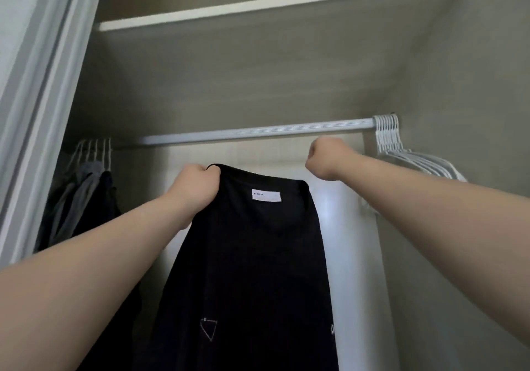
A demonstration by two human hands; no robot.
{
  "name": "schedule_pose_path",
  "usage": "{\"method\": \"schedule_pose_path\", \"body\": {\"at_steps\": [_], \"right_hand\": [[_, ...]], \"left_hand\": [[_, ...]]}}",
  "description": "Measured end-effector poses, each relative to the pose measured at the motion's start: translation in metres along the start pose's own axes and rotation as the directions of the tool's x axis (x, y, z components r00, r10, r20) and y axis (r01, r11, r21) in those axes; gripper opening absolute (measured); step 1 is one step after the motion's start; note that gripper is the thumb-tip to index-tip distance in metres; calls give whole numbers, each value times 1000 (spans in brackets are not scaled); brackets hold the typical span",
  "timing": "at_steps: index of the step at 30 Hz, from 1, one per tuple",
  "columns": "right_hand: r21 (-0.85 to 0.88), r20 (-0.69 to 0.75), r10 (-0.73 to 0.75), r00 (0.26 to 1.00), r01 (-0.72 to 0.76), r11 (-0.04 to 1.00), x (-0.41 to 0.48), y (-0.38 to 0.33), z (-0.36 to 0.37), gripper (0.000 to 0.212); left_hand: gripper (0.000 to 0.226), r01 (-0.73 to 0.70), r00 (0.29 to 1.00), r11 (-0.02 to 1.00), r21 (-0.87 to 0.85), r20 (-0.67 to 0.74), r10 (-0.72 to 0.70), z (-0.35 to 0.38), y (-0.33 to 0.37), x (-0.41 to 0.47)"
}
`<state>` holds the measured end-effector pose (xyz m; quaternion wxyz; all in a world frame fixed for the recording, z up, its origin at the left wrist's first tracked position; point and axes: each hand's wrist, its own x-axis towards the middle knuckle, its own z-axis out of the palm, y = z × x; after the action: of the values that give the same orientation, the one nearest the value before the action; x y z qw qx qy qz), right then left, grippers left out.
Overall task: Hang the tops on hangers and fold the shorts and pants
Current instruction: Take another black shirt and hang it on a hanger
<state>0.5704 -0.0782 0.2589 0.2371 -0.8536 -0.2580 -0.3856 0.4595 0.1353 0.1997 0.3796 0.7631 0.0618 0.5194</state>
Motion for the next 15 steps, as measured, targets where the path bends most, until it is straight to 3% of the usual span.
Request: {"method": "schedule_pose_path", "body": {"at_steps": [4, 6, 10, 13, 15], "right_hand": [[-398, -190, -54, 980, -27, 917, 1, 35, -35, 12], [-536, -191, 3, 982, -107, 837, 2, 56, -46, 25], [-653, -193, 181, 964, -264, 710, -1, 95, -55, 43], [-721, -224, 115, 968, -244, 648, -3, 113, -51, 36], [-708, -245, 76, 967, -232, 667, -2, 116, -47, 32]], "left_hand": [[19, -70, 995, 992, 108, 73, 62, 32, 25, 11], [17, -91, 989, 983, 159, 127, 71, 48, 32, 13], [18, -94, 983, 976, 197, 174, 59, 73, 36, 16], [17, -98, 984, 971, 218, 168, 61, 83, 37, 20], [17, -100, 984, 967, 235, 165, 62, 86, 36, 22]]}}
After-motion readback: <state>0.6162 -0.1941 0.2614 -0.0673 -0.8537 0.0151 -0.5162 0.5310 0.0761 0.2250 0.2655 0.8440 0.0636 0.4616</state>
